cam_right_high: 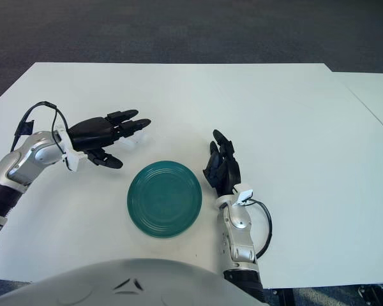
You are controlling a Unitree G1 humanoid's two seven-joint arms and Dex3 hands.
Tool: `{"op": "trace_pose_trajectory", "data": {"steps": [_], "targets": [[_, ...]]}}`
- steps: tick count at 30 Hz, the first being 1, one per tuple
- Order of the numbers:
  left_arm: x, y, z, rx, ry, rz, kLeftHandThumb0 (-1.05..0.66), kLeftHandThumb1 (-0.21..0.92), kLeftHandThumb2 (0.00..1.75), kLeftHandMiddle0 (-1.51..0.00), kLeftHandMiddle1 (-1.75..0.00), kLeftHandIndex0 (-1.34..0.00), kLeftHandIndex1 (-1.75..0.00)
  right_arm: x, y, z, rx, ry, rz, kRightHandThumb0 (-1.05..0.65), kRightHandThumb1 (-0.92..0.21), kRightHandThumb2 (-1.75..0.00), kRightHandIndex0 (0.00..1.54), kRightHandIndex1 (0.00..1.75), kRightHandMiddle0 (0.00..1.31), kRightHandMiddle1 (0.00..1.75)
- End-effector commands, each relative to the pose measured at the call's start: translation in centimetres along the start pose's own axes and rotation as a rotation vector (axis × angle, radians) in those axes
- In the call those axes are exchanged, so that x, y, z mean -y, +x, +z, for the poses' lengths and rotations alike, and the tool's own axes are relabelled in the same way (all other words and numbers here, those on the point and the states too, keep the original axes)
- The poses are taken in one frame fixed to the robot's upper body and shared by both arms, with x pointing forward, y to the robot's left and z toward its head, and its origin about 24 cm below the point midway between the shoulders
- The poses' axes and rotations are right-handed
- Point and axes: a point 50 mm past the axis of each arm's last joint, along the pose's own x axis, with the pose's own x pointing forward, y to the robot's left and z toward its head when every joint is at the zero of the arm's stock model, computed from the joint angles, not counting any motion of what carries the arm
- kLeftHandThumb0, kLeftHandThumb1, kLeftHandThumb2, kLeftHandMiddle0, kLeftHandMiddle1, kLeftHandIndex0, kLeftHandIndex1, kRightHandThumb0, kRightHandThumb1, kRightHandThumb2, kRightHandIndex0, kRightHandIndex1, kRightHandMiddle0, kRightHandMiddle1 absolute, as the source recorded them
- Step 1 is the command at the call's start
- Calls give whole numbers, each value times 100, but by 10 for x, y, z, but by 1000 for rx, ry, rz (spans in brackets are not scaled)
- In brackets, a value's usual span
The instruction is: Put the charger into the plate.
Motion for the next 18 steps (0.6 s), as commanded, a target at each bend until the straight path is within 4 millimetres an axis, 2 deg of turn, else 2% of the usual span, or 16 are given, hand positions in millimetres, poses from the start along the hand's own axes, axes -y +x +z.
{"op": "trace_pose_trajectory", "data": {"steps": [1, 7, 18], "targets": [[2, 5, -5, -59, 17, 4, -92, 92, 26, 0, 0, 0, -32, 4, -12, -21, -115, 6, -32, -82, -92, -84, 12, 0, 0, 53], [0, 6, -10, -96, 42, 19, -92, 92, 24, 0, 0, 0, -34, 4, -13, -21, -114, -11, -31, -83, -92, -84, 11, 0, 0, 51], [2, 11, -18, -124, 68, 0, -102, 92, 36, 0, 0, 0, -39, 1, -14, -22, -112, -37, -29, -86, -92, -86, 11, 0, 0, 50]]}}
